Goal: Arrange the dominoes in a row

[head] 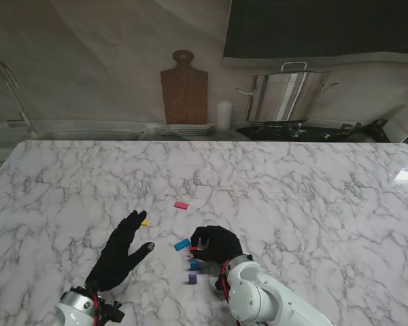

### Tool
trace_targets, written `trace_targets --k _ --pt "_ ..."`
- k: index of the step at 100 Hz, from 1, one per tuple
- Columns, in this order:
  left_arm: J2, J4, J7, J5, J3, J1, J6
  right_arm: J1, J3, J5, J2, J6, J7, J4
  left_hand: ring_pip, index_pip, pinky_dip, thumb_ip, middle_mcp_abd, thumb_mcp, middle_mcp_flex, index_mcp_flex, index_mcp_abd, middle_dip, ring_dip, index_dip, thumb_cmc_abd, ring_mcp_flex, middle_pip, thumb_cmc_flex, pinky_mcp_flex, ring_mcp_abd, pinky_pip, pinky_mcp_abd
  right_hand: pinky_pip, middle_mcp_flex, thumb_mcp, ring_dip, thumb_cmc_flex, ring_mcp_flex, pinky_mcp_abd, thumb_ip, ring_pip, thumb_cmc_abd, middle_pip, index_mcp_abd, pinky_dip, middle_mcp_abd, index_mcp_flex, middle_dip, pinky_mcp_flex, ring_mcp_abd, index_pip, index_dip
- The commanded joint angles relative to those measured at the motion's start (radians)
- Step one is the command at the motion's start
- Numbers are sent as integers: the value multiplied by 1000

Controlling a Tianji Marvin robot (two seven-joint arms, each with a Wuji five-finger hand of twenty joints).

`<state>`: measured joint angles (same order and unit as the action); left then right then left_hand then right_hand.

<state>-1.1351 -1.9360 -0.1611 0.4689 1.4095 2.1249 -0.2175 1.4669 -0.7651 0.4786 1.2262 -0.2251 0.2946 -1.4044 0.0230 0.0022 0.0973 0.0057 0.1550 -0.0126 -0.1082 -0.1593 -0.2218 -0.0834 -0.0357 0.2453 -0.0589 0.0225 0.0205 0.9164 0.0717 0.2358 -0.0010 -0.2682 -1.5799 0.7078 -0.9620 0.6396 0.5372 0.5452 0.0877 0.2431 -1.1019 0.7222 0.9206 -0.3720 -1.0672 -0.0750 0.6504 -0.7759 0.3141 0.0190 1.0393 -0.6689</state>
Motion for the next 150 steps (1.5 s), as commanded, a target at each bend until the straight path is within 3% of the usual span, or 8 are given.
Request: trace_targets --k 1,24,57,67,82,118,134,150 --pt "-2 -2 12 0 -3 3 -1 4 1 2 -1 -8 -5 0 10 -16 2 0 -7 -2 24 26 7 14 21 -14 -1 -28 8 18 -4 -5 -12 5 -30 -32 3 7 -42 -25 -42 -4 14 26 38 16 -24 -17 -29 -4 -3 -1 -7 5" --pt "-2 -2 12 0 -3 3 -1 5 1 3 -1 -9 -5 -1 10 -16 2 0 -6 -2 24 26 6 14 21 -13 -1 -28 8 19 -4 -5 -12 5 -28 -50 -2 8 -80 -37 -46 -17 17 11 39 78 -28 -12 -47 -3 -8 -1 -30 -8" --pt "-2 -2 12 1 -3 3 0 7 0 3 -1 -8 -3 -3 10 -16 2 0 -7 -2 24 26 6 15 21 -13 -1 -28 8 19 -4 -5 -12 5 -25 -75 -8 5 -101 -56 -48 -37 27 -3 32 113 -32 -4 -60 3 -15 -2 -75 -15" --pt "-2 -2 13 1 -3 3 -1 9 -3 4 -1 -6 -2 -6 10 -17 1 0 -7 -2 24 26 6 15 21 -14 -1 -28 8 18 -4 -6 -12 5 -24 -83 -11 3 -120 -62 -50 -58 33 -12 28 128 -35 0 -61 8 -19 -3 -110 -18" --pt "-1 -2 13 1 -3 3 -1 11 -7 6 -2 -3 0 -10 10 -17 1 0 -6 -2 24 26 6 15 21 -14 -1 -28 8 19 -4 -6 -12 5 -21 -98 -12 1 -170 -75 -51 -133 42 -36 25 155 -39 0 -72 12 -27 -1 -160 -62" --pt "-1 -1 13 2 -3 4 -2 27 -27 15 -6 1 7 -43 10 -16 1 0 -7 -2 24 26 6 15 21 -14 -2 -28 8 18 -4 -5 -12 5 -14 -129 28 -15 -209 -95 -50 -132 79 -65 -2 175 -41 6 -100 26 -41 -1 -203 -73" --pt "-2 -2 11 4 -2 4 -3 47 -53 27 -14 -1 -2 -89 10 -16 1 1 -7 -1 24 26 7 15 21 -13 -2 -28 8 19 -4 -5 -12 4 19 -146 58 -55 -213 -102 -25 -136 163 -91 -59 198 -10 14 -119 65 -77 3 -261 -58" --pt "-2 -1 10 3 -1 4 -2 80 -88 47 -27 5 -13 -156 10 -16 1 1 -7 -2 24 26 8 14 21 -12 -2 -28 8 19 -4 -4 -12 4 93 -136 88 -112 -206 -84 32 -141 283 -117 -151 226 100 32 -124 135 -131 1 -340 -7"
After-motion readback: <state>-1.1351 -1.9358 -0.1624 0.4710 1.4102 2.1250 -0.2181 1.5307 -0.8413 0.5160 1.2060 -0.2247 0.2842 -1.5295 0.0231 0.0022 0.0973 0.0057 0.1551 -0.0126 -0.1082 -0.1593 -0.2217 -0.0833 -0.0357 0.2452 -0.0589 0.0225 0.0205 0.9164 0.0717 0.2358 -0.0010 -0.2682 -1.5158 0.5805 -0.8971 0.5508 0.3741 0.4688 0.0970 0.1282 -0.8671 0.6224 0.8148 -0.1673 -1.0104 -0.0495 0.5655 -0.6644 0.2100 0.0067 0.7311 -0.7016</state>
